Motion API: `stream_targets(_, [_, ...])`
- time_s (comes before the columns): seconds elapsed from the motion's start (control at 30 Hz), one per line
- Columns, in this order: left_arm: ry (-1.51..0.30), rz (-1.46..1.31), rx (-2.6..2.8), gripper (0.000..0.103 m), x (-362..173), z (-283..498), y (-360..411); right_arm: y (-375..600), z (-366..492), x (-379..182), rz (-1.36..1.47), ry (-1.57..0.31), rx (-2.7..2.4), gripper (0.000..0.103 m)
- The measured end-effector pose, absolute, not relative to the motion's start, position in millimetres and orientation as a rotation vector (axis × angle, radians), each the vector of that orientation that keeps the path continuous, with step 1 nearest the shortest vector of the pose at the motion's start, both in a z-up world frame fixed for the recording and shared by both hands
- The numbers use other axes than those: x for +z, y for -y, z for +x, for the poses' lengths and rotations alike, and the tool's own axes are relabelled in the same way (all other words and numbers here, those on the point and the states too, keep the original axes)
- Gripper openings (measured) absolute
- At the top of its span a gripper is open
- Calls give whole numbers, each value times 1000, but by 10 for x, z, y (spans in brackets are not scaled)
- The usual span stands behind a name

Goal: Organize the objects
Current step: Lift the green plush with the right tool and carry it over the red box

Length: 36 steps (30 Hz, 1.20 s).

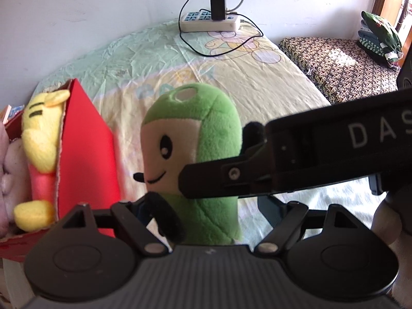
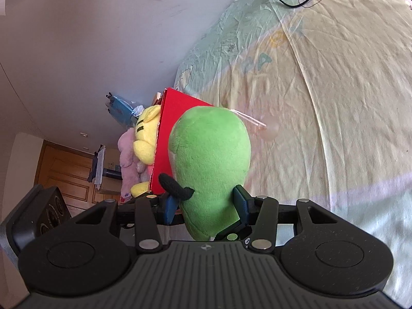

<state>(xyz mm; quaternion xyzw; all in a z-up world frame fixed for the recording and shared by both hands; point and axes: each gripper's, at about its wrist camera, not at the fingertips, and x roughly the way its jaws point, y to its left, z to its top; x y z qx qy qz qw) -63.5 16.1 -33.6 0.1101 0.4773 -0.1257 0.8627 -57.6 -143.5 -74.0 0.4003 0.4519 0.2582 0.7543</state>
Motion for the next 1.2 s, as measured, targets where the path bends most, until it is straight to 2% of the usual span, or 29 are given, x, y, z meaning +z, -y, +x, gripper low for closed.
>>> stream_targets(0.57, [-870, 267, -440, 83, 163, -804, -569, 1030, -868, -243, 867, -818, 434, 50])
stream_targets(1.0, [-743, 221, -444, 83, 489, -978, -1414, 184, -895, 95, 763, -724, 432, 51])
stream_targets(1.2, [-713, 155, -439, 83, 468, -964, -1854, -210, -785, 142, 703, -702, 438, 51])
